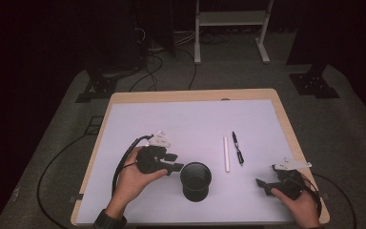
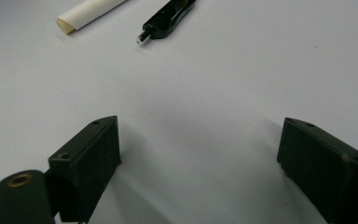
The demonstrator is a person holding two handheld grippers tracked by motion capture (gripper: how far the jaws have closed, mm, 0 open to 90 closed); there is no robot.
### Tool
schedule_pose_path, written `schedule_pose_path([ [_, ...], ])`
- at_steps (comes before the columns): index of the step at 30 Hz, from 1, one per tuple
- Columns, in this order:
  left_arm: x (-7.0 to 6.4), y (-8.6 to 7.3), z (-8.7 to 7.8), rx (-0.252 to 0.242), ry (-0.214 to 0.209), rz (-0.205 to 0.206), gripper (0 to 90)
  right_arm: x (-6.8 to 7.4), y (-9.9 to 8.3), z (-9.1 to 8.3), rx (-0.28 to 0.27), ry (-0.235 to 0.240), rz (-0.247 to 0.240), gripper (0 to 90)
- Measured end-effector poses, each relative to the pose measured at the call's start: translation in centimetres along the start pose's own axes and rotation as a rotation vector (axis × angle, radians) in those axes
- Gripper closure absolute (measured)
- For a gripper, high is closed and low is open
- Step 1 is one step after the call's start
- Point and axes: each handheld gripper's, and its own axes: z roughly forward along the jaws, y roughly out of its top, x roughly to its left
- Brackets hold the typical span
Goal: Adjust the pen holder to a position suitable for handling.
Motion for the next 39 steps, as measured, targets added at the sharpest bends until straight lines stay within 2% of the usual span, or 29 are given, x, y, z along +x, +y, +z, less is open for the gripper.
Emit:
schedule_pose_path([
  [10, 1.0, -1.9, -1.4, -0.001, 0.055, -0.021, 54.4, 0.0, 0.0, 0.0, 0.000, 0.000, 0.000, 12.0],
  [19, 1.8, -3.8, -2.1, 0.002, 0.111, -0.015, 51.2, 0.0, 0.0, 0.0, 0.000, 0.000, 0.000, 12.0],
  [28, 2.5, -5.5, -1.7, 0.011, 0.149, -0.003, 41.9, 0.0, 0.0, 0.0, -0.001, -0.001, -0.002, 12.0],
  [31, 2.9, -6.2, -1.5, 0.018, 0.156, -0.009, 38.5, 0.0, 0.0, 0.0, -0.001, 0.000, -0.001, 12.0],
  [35, 3.5, -7.3, -1.3, 0.033, 0.185, -0.022, 33.8, 0.0, 0.0, 0.0, -0.001, 0.000, -0.001, 12.0],
  [39, 4.1, -8.3, -1.4, 0.028, 0.205, -0.039, 28.6, 0.0, 0.0, 0.0, -0.001, 0.000, 0.001, 12.0],
])
